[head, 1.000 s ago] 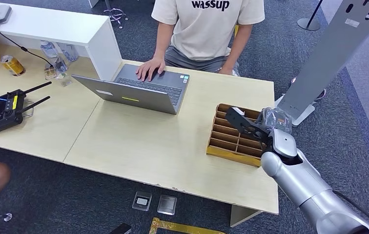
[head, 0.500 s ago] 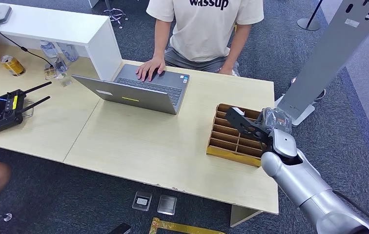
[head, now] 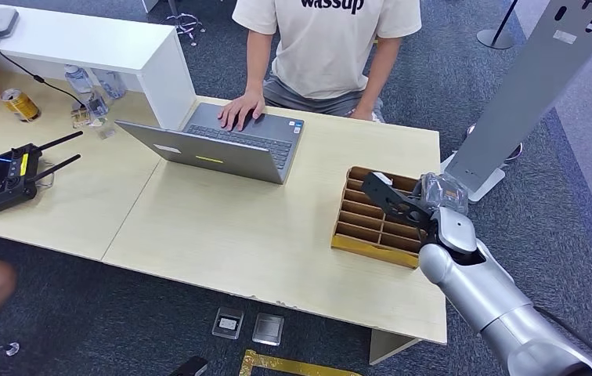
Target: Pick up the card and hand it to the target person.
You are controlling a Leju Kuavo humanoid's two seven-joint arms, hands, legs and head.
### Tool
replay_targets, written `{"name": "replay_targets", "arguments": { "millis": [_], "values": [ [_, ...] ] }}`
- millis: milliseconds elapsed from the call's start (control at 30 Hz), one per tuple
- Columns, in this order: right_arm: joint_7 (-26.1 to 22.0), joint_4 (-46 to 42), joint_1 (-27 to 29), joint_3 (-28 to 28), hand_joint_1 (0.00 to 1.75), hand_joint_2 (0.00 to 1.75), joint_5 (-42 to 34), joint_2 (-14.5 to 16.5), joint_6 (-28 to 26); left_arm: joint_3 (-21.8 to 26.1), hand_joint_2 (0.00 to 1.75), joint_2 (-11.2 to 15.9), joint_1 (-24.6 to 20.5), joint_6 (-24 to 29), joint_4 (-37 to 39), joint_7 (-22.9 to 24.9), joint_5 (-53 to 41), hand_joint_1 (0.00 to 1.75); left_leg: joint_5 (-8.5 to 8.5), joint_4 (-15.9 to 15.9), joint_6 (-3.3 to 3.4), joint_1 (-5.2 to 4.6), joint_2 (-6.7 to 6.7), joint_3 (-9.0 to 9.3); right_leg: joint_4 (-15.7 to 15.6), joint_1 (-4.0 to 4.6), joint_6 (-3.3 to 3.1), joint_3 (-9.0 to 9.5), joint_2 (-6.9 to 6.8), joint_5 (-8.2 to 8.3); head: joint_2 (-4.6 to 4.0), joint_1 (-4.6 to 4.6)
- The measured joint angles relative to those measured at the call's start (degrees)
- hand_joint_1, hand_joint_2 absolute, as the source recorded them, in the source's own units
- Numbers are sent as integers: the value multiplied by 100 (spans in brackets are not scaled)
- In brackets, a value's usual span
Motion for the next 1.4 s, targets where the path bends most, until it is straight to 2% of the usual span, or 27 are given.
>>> {"name": "replay_targets", "arguments": {
  "millis": [267,600,967,1267,1400],
  "values": [
    [-10,0,1,0,127,175,-33,0,-68,0,175,5,1,48,0,74,0,0,0,0,0,0,0,0,0,0,0,0,0,0,0,0],
    [11,-217,2,-9,127,175,-75,-26,-508,1,175,9,3,74,0,86,7,0,0,0,0,0,0,-2,0,0,0,-2,0,0,0,0],
    [356,-1523,146,-158,127,175,281,-294,-597,10,175,9,11,93,0,99,56,0,0,0,0,0,0,-2,0,0,0,-3,1,0,0,1],
    [358,-2604,298,-322,127,175,613,-420,-531,20,175,9,13,96,0,136,85,0,0,0,0,0,2,-1,0,0,0,-3,2,0,0,0],
    [256,-2852,322,-339,127,175,867,-418,-734,22,175,9,13,90,0,109,81,0,0,0,0,0,1,-2,0,0,0,-2,2,0,0,1]
  ]
}}
